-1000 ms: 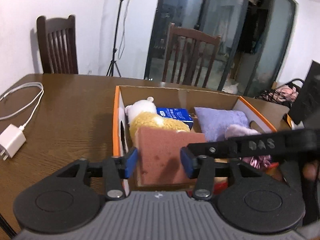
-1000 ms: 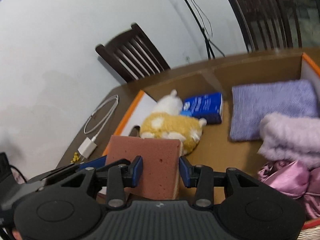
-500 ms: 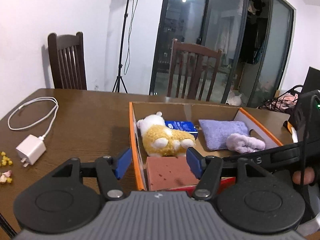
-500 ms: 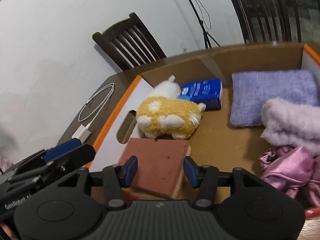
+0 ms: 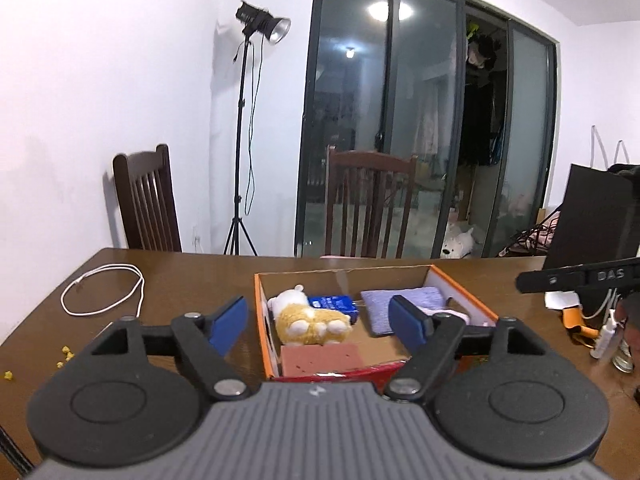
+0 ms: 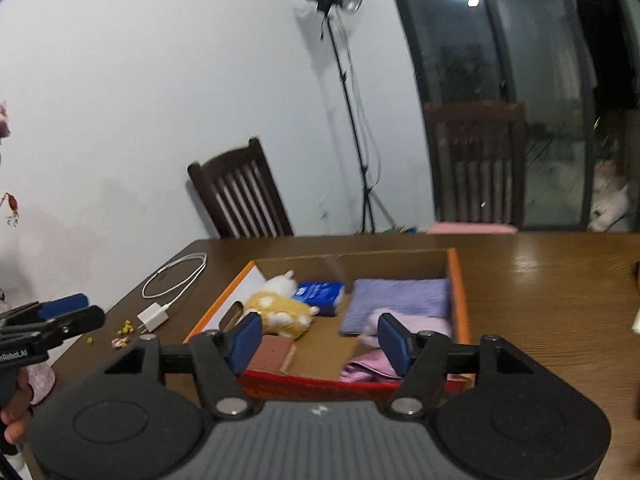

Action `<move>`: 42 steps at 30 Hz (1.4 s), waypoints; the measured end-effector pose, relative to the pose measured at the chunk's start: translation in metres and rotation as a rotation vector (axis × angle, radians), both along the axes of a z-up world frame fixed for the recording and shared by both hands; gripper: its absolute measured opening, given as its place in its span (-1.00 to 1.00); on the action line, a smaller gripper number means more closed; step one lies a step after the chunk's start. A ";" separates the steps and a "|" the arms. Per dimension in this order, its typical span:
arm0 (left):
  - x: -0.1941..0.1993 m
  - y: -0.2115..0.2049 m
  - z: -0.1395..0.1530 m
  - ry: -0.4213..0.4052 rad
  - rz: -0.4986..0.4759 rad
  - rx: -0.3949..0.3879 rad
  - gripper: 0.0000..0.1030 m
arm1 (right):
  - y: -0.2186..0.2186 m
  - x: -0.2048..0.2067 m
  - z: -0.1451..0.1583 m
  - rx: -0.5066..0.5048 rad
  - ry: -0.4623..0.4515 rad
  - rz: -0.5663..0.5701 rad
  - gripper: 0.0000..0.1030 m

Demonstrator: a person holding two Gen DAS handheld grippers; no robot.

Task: Organize soft objects
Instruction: 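Lower the sponge block into the box and open both grippers, then move both grippers back to the light-blue fuzzy plush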

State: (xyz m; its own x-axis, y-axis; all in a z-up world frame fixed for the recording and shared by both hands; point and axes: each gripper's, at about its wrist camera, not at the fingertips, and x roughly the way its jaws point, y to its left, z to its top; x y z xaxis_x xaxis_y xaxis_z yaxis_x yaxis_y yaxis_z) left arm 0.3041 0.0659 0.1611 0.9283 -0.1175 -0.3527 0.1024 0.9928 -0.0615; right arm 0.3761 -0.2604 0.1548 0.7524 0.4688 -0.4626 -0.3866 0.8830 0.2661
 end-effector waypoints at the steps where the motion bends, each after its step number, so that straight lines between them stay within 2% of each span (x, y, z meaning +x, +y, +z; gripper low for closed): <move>1: -0.007 -0.003 0.002 -0.006 0.000 0.001 0.61 | -0.005 -0.008 0.003 -0.005 -0.012 -0.006 0.30; 7: -0.056 -0.025 0.000 -0.037 0.012 0.015 0.74 | -0.024 -0.065 0.012 -0.030 -0.113 -0.034 0.50; 12: -0.112 -0.037 -0.020 -0.054 0.003 0.027 0.89 | -0.026 -0.122 -0.014 -0.061 -0.179 -0.016 0.69; 15: -0.143 -0.043 -0.036 -0.043 0.003 0.035 0.90 | -0.025 -0.156 -0.040 -0.093 -0.178 0.022 0.71; 18: -0.168 -0.045 -0.054 0.004 0.000 -0.021 0.91 | -0.025 -0.188 -0.062 -0.083 -0.162 0.050 0.72; 23: -0.176 -0.047 -0.075 0.088 -0.009 -0.066 0.91 | -0.031 -0.224 -0.088 -0.030 -0.116 0.050 0.73; 27: -0.164 -0.051 -0.082 0.115 -0.022 -0.089 0.91 | -0.026 -0.217 -0.095 -0.035 -0.089 0.053 0.71; 30: -0.145 -0.057 -0.090 0.197 -0.097 -0.197 0.88 | -0.025 -0.206 -0.099 -0.004 -0.075 0.053 0.69; 32: -0.131 -0.063 -0.098 0.244 -0.146 -0.244 0.67 | -0.022 -0.194 -0.101 0.010 -0.060 0.049 0.65; 35: -0.106 -0.076 -0.110 0.291 -0.151 -0.250 0.43 | -0.017 -0.170 -0.104 0.008 -0.036 0.041 0.58; 39: -0.065 -0.079 -0.128 0.368 -0.112 -0.312 0.32 | -0.011 -0.130 -0.110 0.024 0.003 0.056 0.47; 42: -0.045 -0.074 -0.138 0.409 -0.127 -0.384 0.27 | 0.001 -0.098 -0.114 0.010 0.022 0.076 0.44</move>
